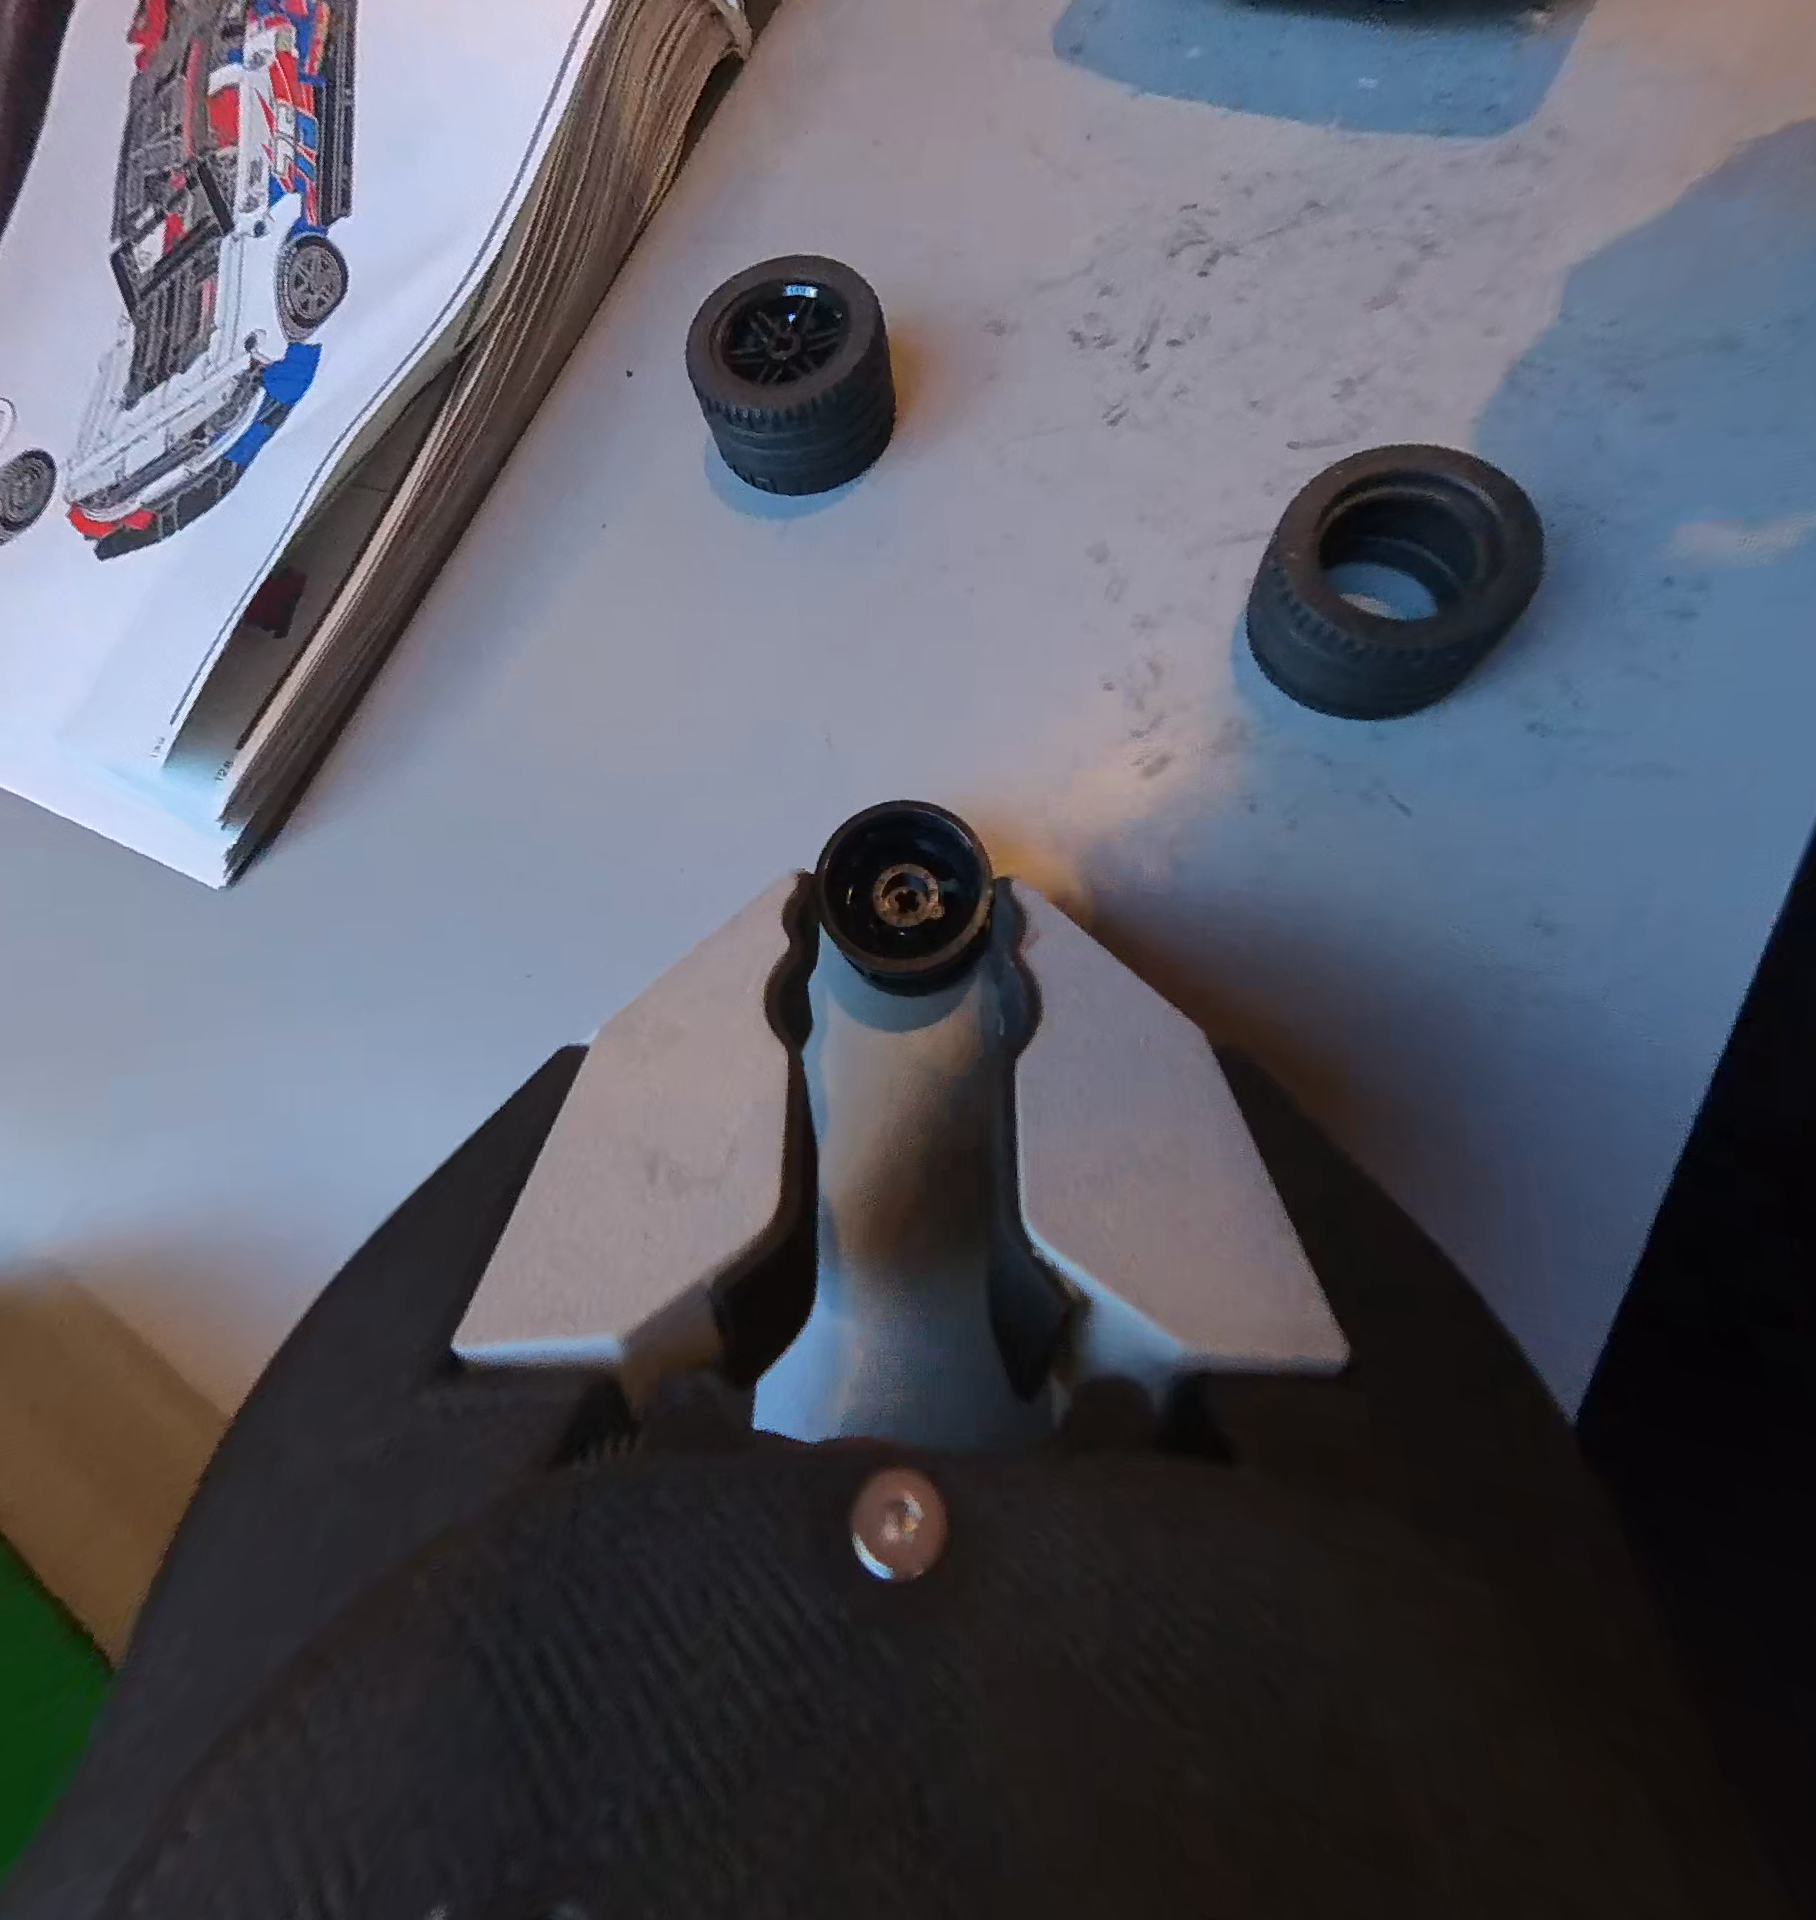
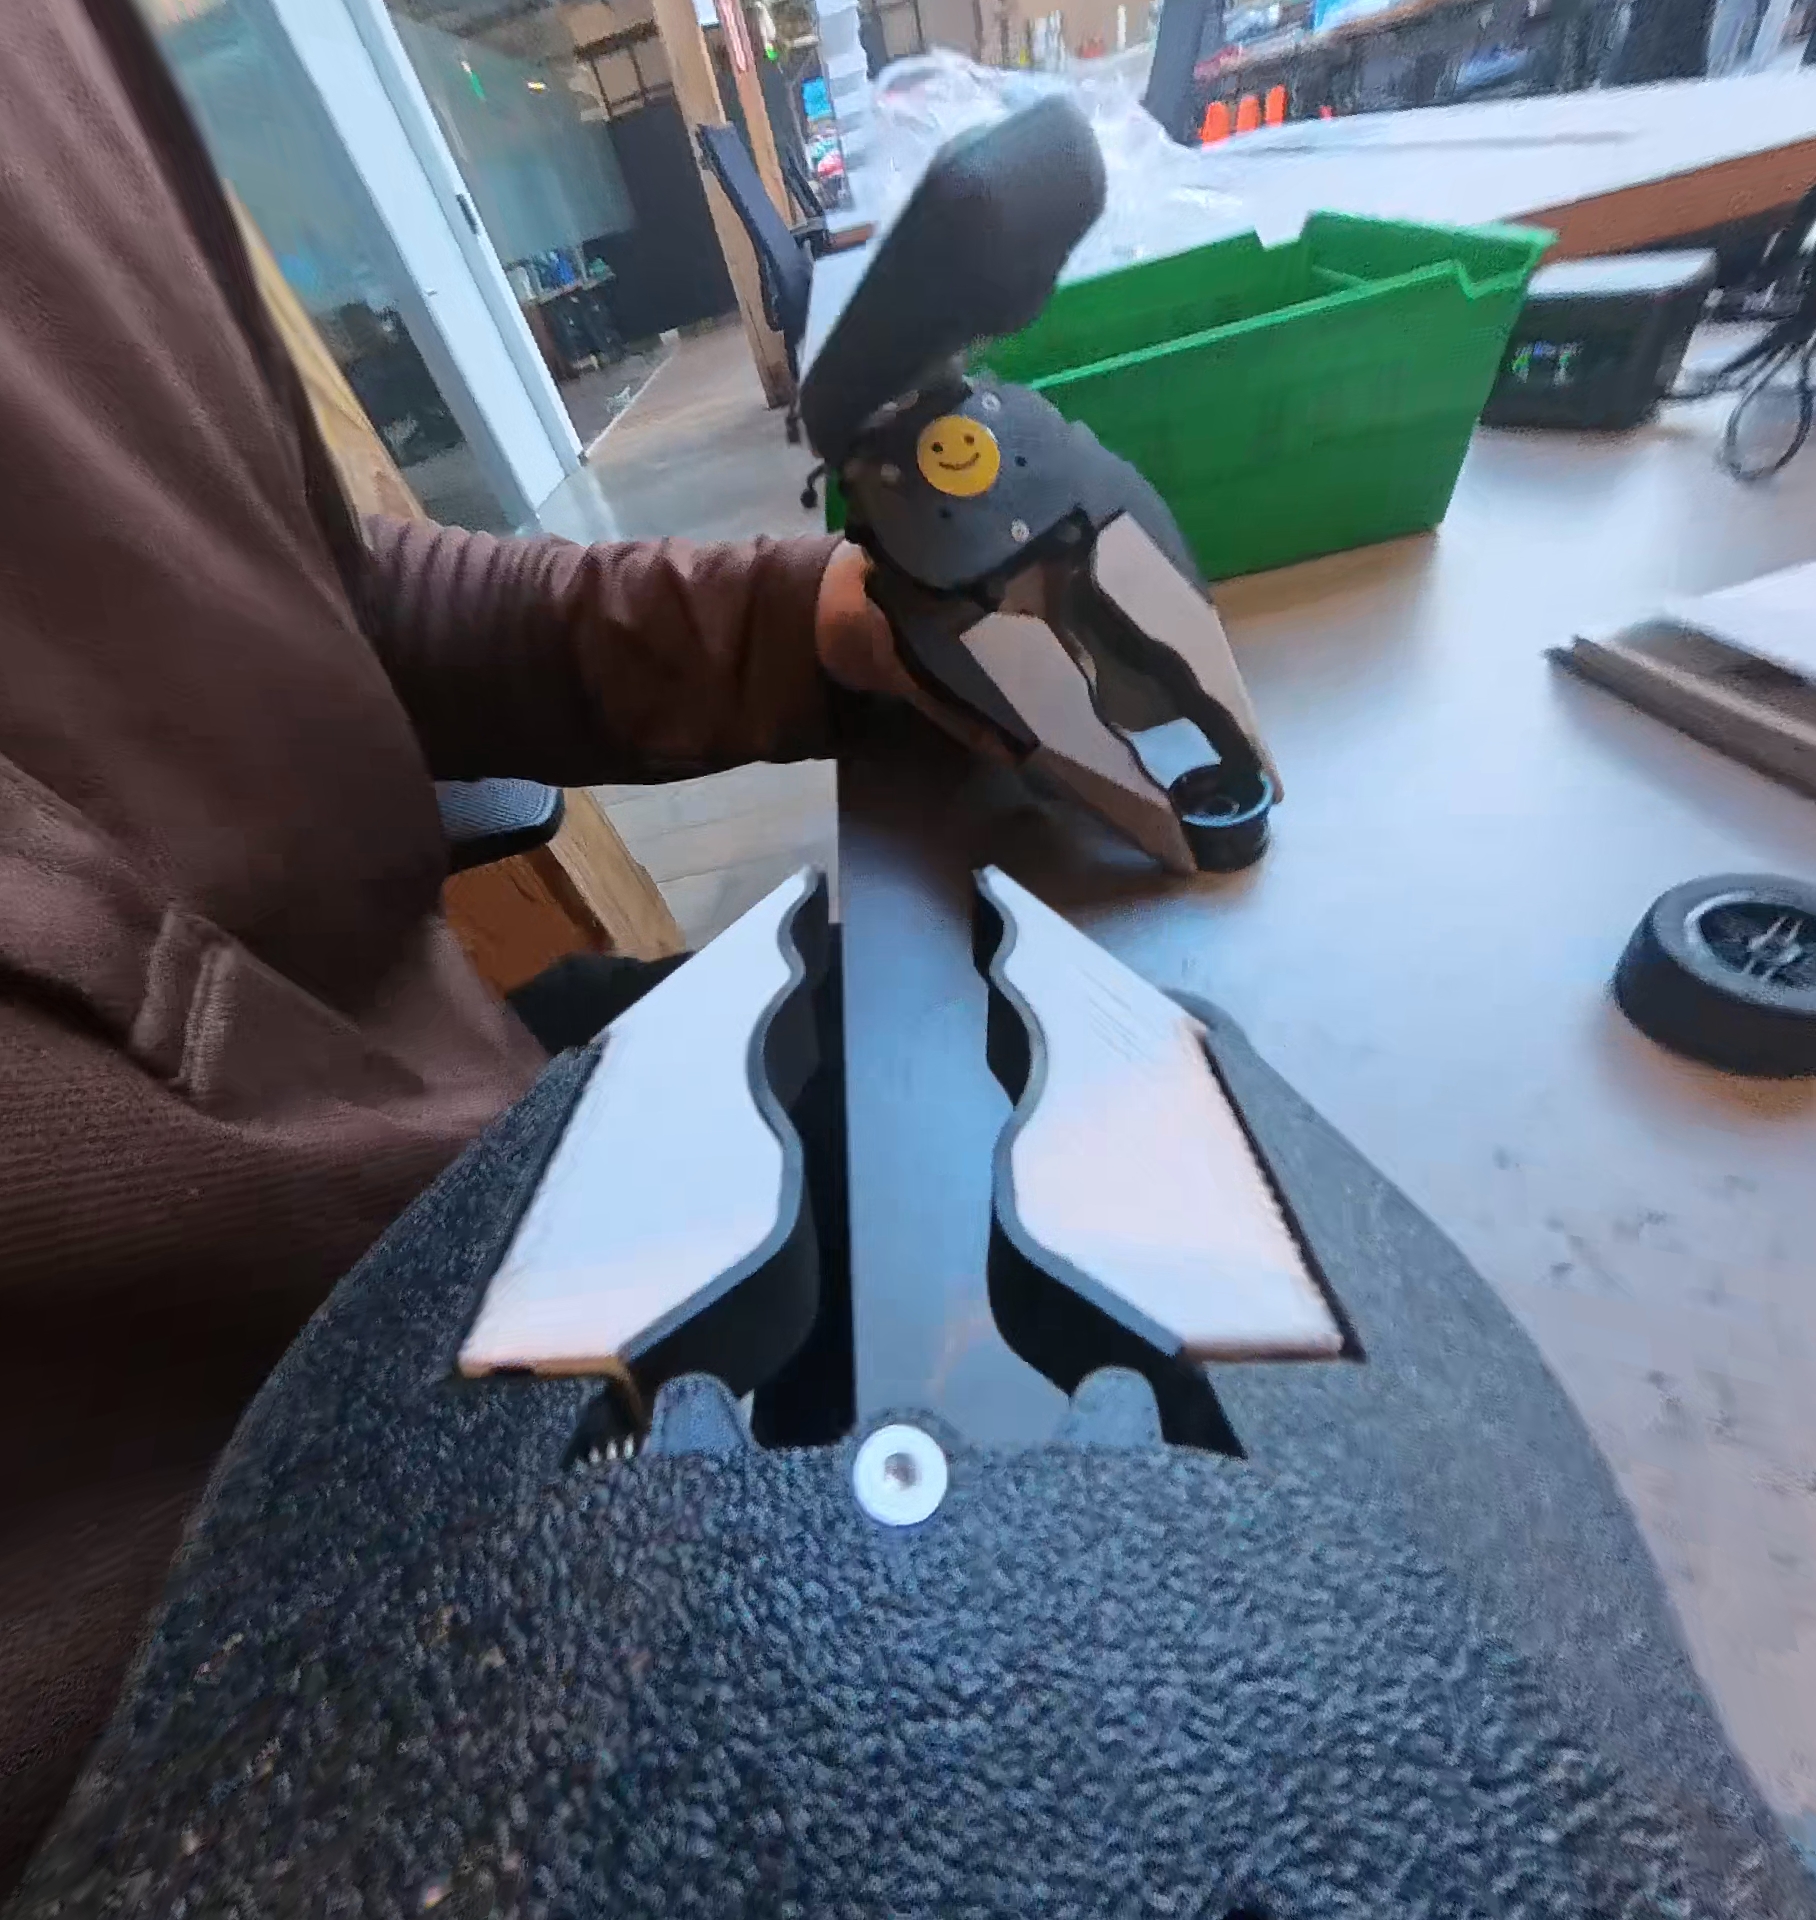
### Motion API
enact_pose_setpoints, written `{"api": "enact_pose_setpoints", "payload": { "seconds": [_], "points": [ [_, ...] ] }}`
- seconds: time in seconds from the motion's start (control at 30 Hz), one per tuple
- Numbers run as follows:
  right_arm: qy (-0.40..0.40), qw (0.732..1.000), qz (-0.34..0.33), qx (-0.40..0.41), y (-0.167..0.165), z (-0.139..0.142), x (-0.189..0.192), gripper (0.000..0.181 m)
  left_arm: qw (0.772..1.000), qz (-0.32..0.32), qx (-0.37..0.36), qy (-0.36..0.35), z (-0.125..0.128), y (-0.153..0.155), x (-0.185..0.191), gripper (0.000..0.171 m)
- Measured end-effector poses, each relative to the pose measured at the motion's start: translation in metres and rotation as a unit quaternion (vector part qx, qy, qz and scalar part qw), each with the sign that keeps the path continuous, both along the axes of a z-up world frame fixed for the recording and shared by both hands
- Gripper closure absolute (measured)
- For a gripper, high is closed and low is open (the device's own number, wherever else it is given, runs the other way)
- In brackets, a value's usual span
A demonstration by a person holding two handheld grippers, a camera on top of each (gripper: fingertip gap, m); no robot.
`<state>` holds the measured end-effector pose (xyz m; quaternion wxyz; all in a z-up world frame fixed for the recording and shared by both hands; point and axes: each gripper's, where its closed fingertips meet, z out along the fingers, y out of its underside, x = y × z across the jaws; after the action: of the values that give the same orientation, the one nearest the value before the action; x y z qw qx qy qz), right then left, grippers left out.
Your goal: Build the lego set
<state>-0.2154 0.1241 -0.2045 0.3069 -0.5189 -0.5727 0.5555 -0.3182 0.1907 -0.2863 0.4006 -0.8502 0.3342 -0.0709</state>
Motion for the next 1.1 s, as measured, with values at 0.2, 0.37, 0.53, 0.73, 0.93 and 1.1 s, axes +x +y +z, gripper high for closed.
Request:
{"api": "enact_pose_setpoints", "payload": {
  "seconds": [0.2, 0.37, 0.53, 0.73, 0.93, 1.1],
  "points": [
    [-0.024, 0.999, -0.020, 0.041, 0.005, -0.008, 0.011, 0.155, 0.992, -0.058, 0.081, 0.076, 0.004, -0.011, 0.014, 0.142],
    [-0.045, 0.998, -0.052, 0.005, 0.008, -0.015, 0.020, 0.150, 0.988, -0.069, 0.100, 0.092, 0.005, -0.013, 0.017, 0.142],
    [-0.086, 0.988, -0.087, 0.090, 0.013, -0.032, 0.032, 0.152, 0.981, -0.071, 0.135, 0.122, 0.008, -0.016, 0.019, 0.142],
    [-0.139, 0.981, -0.096, 0.092, 0.007, -0.064, 0.046, 0.153, 0.948, -0.028, 0.281, 0.147, 0.041, -0.018, 0.020, 0.142],
    [-0.043, 0.996, -0.076, 0.008, -0.004, -0.002, 0.036, 0.151, 0.878, -0.124, 0.438, 0.151, 0.090, -0.055, 0.105, 0.141],
    [-0.034, 0.998, -0.028, -0.047, -0.006, 0.022, 0.019, 0.138, 0.863, -0.137, 0.474, 0.106, 0.106, -0.054, 0.126, 0.141]
  ]
}}
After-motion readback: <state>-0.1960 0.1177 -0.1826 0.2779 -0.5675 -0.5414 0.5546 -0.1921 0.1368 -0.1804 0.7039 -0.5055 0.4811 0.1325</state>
